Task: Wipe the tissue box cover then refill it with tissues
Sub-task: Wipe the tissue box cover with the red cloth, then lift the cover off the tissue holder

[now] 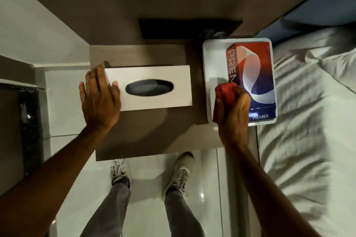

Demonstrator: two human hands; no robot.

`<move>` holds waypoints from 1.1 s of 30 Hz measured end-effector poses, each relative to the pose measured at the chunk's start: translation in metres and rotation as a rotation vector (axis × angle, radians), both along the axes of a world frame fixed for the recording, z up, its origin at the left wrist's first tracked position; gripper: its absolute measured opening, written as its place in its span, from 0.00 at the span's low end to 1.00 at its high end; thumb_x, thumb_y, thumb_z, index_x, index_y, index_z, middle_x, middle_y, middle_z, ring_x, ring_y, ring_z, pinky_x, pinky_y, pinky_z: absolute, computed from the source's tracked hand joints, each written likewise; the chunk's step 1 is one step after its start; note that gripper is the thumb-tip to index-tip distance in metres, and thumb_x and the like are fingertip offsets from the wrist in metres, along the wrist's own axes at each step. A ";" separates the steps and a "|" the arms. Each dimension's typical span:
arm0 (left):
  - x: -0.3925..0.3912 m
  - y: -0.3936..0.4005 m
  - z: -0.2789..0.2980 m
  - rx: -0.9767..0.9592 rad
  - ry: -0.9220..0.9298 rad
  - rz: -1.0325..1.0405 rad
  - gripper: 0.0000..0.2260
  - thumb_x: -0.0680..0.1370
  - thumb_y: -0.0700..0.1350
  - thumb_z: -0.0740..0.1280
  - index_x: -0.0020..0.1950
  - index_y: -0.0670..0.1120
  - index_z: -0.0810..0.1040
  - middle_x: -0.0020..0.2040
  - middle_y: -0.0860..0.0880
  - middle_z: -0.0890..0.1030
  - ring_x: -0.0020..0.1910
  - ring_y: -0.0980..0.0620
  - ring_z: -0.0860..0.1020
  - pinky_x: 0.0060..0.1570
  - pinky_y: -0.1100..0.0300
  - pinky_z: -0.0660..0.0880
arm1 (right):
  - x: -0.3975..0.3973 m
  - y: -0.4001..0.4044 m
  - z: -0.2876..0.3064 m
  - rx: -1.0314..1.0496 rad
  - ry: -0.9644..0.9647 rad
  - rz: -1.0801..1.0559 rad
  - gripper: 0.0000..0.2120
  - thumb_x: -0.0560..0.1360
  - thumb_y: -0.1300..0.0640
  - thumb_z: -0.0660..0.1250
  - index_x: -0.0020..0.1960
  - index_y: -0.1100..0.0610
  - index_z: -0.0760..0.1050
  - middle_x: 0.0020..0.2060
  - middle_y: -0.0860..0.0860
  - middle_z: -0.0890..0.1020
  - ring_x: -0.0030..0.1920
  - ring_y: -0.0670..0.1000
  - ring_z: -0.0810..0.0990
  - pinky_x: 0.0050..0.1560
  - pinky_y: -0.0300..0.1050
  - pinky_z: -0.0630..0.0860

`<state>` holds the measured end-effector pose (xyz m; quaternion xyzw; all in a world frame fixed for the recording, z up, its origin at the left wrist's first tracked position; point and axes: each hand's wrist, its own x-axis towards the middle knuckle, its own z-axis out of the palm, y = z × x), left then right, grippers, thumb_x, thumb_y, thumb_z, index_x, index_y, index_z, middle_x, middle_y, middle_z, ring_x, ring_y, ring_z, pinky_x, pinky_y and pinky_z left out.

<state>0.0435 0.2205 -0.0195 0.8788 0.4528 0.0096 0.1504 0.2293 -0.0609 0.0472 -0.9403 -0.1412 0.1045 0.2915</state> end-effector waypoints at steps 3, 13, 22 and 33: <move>0.004 -0.016 0.004 -0.056 -0.057 0.103 0.29 0.85 0.57 0.50 0.83 0.44 0.55 0.76 0.37 0.69 0.72 0.35 0.72 0.70 0.39 0.71 | 0.010 -0.018 -0.019 -0.114 0.081 0.074 0.23 0.82 0.52 0.65 0.70 0.65 0.66 0.63 0.61 0.74 0.63 0.60 0.74 0.62 0.55 0.76; 0.023 -0.041 0.006 -0.269 -0.139 0.372 0.39 0.79 0.60 0.67 0.83 0.47 0.53 0.79 0.40 0.66 0.76 0.35 0.68 0.68 0.38 0.72 | 0.000 -0.025 -0.044 -0.301 0.068 0.203 0.22 0.85 0.45 0.54 0.72 0.56 0.70 0.81 0.56 0.59 0.80 0.58 0.60 0.77 0.58 0.64; 0.034 -0.030 0.025 -0.367 -0.133 0.521 0.32 0.75 0.55 0.73 0.74 0.42 0.68 0.70 0.38 0.74 0.68 0.37 0.75 0.61 0.46 0.76 | 0.000 0.076 -0.020 -0.052 0.298 0.092 0.30 0.75 0.32 0.64 0.65 0.53 0.71 0.61 0.54 0.77 0.60 0.55 0.78 0.52 0.49 0.78; 0.032 -0.029 0.036 -0.400 -0.135 0.505 0.33 0.76 0.57 0.73 0.76 0.45 0.66 0.72 0.41 0.73 0.71 0.40 0.73 0.68 0.48 0.74 | -0.003 0.127 -0.031 -0.174 0.449 -0.124 0.38 0.69 0.40 0.77 0.70 0.61 0.73 0.68 0.61 0.75 0.69 0.62 0.74 0.67 0.54 0.73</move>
